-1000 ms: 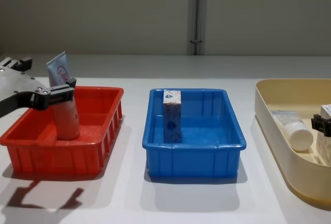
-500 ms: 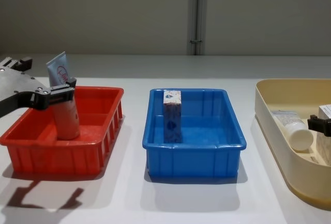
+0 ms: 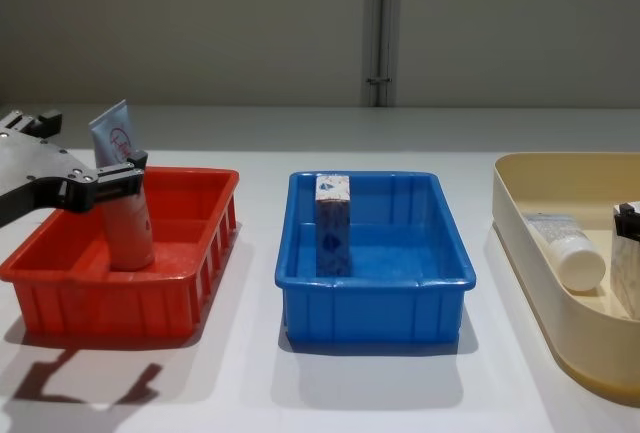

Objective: Bimanual collaborative sorting of washing and personal care products

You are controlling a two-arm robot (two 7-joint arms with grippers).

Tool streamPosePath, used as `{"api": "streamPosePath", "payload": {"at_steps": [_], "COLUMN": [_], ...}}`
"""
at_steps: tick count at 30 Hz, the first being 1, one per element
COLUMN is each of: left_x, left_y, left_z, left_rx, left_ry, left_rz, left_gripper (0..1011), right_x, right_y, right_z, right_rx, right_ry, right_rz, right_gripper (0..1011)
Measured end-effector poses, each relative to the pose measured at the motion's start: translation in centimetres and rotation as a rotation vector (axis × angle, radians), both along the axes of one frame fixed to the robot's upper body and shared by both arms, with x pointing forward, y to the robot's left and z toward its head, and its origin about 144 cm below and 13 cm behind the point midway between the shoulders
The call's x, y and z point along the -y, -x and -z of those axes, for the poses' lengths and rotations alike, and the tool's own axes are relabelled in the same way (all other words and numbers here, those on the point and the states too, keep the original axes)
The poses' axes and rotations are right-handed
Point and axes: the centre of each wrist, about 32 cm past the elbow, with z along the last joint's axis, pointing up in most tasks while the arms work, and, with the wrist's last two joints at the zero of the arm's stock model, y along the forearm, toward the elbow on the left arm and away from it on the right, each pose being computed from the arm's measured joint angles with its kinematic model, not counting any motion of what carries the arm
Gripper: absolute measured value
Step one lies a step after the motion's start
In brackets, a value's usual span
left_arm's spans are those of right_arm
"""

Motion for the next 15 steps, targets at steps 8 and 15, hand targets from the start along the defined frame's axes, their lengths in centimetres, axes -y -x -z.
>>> {"api": "streamPosePath", "payload": {"at_steps": [8, 15], "left_x": [0.0, 0.0], "left_y": [0.0, 0.0], "left_z": [0.0, 0.0], "left_rx": [0.000, 0.000], "left_ry": [0.000, 0.000], "left_rz": [0.000, 0.000], "left_gripper": [1001, 1001], "right_x": [0.3, 0.4], "right_y": [1.3, 1.9], "right_z": [-0.4, -0.6], "right_rx": [0.050, 0.068], "right_ry": [0.036, 0.046], "right_rz": [-0.017, -0.017], "right_gripper": [1001, 1001]}}
